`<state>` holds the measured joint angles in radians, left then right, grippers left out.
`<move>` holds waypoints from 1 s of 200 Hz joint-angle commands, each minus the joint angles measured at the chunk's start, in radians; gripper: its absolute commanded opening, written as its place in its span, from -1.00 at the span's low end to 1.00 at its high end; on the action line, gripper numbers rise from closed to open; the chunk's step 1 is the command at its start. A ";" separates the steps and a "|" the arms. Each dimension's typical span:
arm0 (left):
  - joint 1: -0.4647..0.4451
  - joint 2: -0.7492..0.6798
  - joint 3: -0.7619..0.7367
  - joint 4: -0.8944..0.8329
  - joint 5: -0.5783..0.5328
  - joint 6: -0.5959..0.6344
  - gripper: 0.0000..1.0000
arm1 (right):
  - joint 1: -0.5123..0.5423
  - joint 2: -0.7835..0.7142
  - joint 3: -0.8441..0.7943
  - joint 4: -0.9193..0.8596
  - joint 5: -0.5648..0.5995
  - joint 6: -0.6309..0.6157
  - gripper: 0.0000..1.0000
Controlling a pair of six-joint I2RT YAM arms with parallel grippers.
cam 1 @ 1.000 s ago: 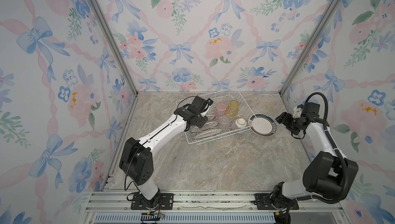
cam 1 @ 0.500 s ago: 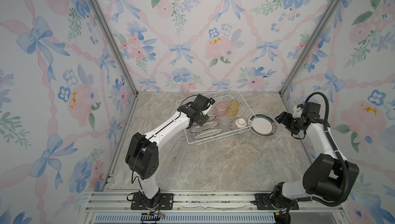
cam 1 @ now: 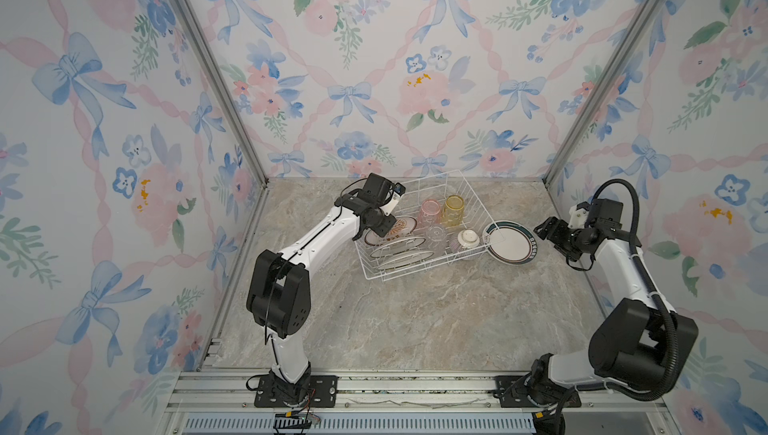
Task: Unload the mixed dishes from the dish rack
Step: 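Grasp the orange sunburst plate edge in the rack with the left gripper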
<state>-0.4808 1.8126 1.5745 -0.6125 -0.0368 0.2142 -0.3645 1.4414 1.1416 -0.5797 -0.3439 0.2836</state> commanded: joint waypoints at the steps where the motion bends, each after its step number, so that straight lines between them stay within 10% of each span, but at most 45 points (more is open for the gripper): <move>1: 0.025 0.025 0.037 -0.017 0.104 0.012 -0.39 | 0.003 -0.019 -0.027 0.010 -0.015 0.001 0.65; 200: 0.024 0.111 0.106 -0.021 -0.050 -0.028 -1.00 | -0.004 -0.038 -0.059 0.031 -0.046 -0.008 0.65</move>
<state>-0.4667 1.8935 1.6608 -0.6052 -0.0082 0.2813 -0.3664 1.4361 1.0950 -0.5571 -0.3706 0.2836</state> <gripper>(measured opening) 0.136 0.825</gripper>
